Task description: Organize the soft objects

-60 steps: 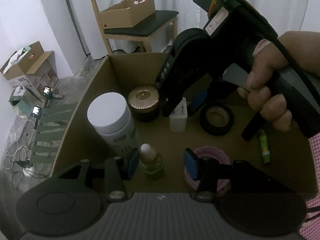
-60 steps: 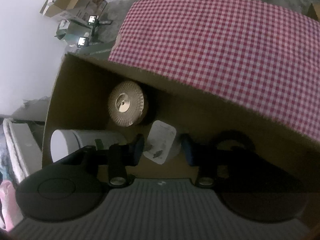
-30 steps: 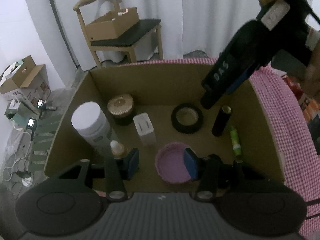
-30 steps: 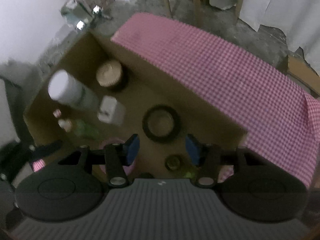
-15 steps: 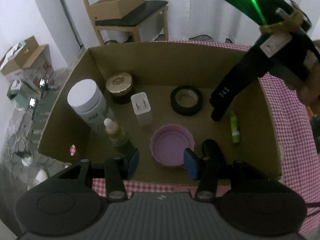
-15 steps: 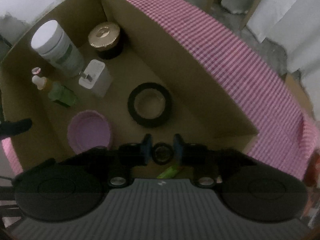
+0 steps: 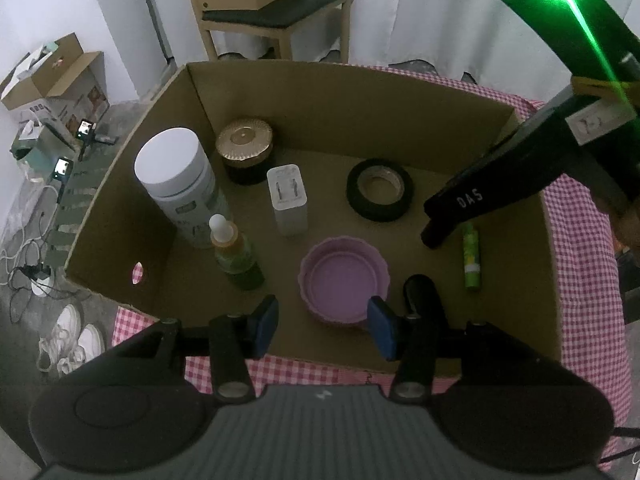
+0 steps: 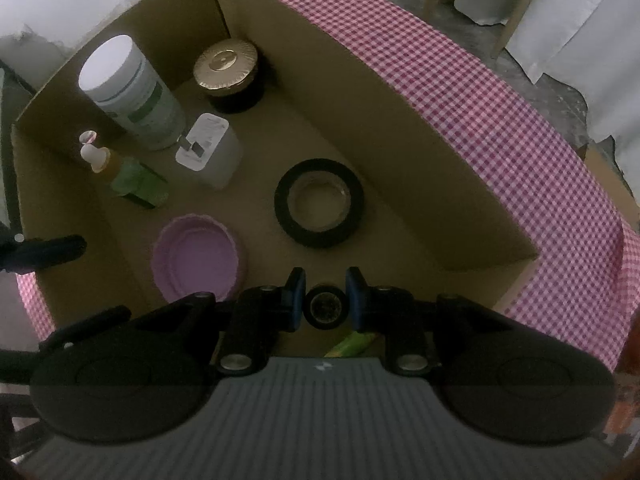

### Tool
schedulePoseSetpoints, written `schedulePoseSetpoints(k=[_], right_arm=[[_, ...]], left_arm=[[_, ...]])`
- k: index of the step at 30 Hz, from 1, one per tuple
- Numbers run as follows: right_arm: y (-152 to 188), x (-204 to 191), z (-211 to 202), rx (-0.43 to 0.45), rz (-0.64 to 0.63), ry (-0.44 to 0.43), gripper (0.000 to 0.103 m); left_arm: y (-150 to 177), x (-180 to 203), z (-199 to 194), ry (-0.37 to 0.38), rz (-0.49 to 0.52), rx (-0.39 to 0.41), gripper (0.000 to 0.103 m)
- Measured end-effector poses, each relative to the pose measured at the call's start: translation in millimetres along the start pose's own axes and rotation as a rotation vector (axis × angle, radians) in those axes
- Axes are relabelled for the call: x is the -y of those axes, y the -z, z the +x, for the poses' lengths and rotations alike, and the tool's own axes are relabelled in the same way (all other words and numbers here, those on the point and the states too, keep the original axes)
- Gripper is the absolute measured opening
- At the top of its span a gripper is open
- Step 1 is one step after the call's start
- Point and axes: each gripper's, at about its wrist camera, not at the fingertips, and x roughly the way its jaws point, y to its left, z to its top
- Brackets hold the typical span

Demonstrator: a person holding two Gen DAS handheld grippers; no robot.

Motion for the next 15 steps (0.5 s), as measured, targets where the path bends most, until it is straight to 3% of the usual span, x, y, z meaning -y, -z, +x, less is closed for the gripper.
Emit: schedulePoseSetpoints(k=[15], right_arm=[[-0.2,-2.7,1.4,0.011,0.027,-0.037,0.021]], left_arm=[[-4.3,-1.2,2.7,0.013,-0.033,-0.029,0.051]])
